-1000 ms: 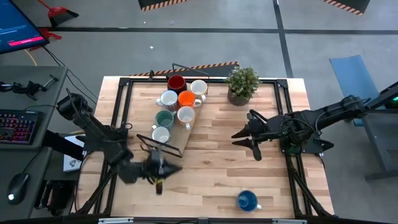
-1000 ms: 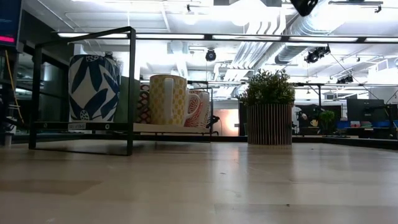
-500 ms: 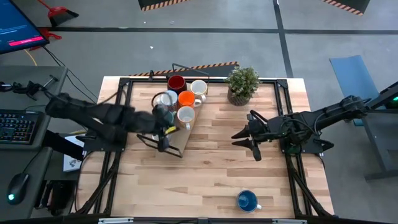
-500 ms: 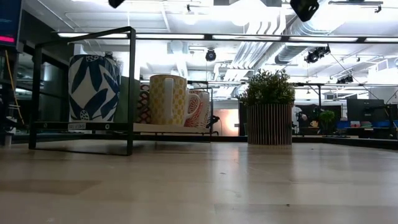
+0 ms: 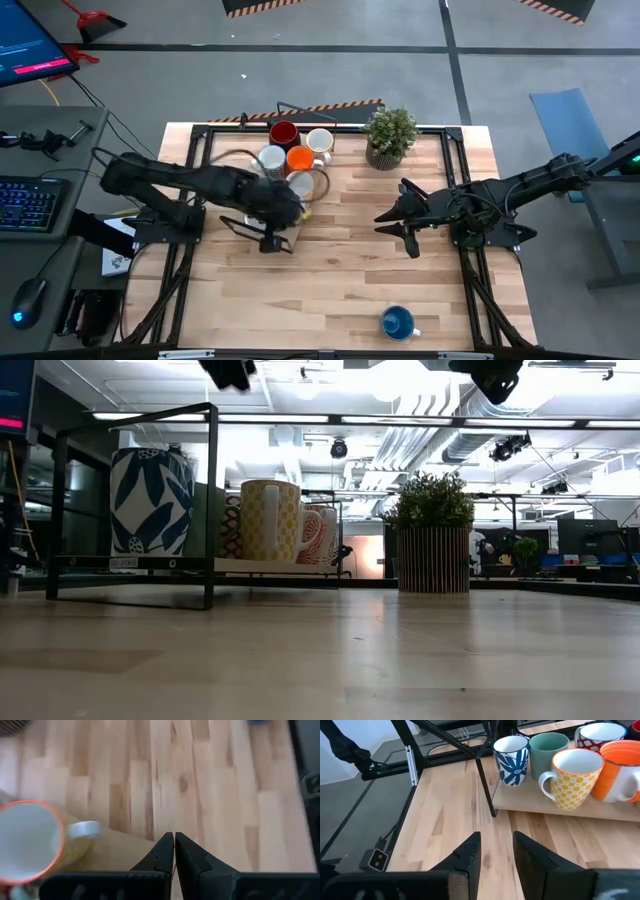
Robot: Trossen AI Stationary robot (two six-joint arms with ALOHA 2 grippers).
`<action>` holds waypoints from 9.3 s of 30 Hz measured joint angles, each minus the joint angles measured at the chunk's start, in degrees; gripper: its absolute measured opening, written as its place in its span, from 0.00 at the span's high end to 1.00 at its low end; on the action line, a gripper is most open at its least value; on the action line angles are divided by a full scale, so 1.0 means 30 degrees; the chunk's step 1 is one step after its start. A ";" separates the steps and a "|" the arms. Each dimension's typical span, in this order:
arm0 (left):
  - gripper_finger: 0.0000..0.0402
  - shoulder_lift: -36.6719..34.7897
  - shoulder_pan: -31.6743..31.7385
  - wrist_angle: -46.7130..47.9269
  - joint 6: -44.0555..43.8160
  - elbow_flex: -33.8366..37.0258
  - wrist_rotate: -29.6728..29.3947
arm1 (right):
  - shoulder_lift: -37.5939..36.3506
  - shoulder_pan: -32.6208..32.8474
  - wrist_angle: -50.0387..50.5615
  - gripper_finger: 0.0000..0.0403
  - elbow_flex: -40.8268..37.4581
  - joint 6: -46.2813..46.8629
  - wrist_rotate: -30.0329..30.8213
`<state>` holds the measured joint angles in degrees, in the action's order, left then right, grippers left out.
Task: Place coffee mugs
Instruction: Put the dark blue cup on the shelf, then put the blue cup on the shelf
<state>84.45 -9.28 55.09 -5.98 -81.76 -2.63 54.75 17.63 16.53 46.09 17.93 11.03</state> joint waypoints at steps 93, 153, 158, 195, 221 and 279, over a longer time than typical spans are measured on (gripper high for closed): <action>0.98 0.2155 0.2863 0.5580 0.1209 0.0160 -0.1042 | 0.0018 0.0015 0.1331 0.77 0.0000 0.0577 0.0849; 0.98 0.2358 -1.1154 0.0399 -1.7352 0.0131 -0.1767 | 0.5440 1.0907 0.2393 0.77 0.0000 1.4494 -0.5825; 0.98 0.2358 -1.1154 0.0407 -1.7484 0.0131 -0.1857 | 0.6809 1.1494 0.1509 0.77 0.0000 1.5063 -0.5844; 0.98 0.2350 -1.1132 0.0408 -1.7492 0.0131 -0.3157 | 0.8805 0.7576 0.0431 0.77 0.0000 1.2862 -0.2166; 0.98 0.2343 -1.1136 0.0422 -1.7263 0.0131 -0.3389 | 0.7648 0.8888 -0.1028 0.77 0.0007 1.6685 -0.8490; 0.98 0.2336 -1.1132 0.0414 -1.7994 0.0131 -0.3329 | 1.1617 0.2727 -0.4028 0.77 0.0007 1.1273 -1.1641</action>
<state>91.46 -42.68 56.34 -59.97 -81.36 -12.62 89.60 25.81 4.45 46.11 51.75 -23.90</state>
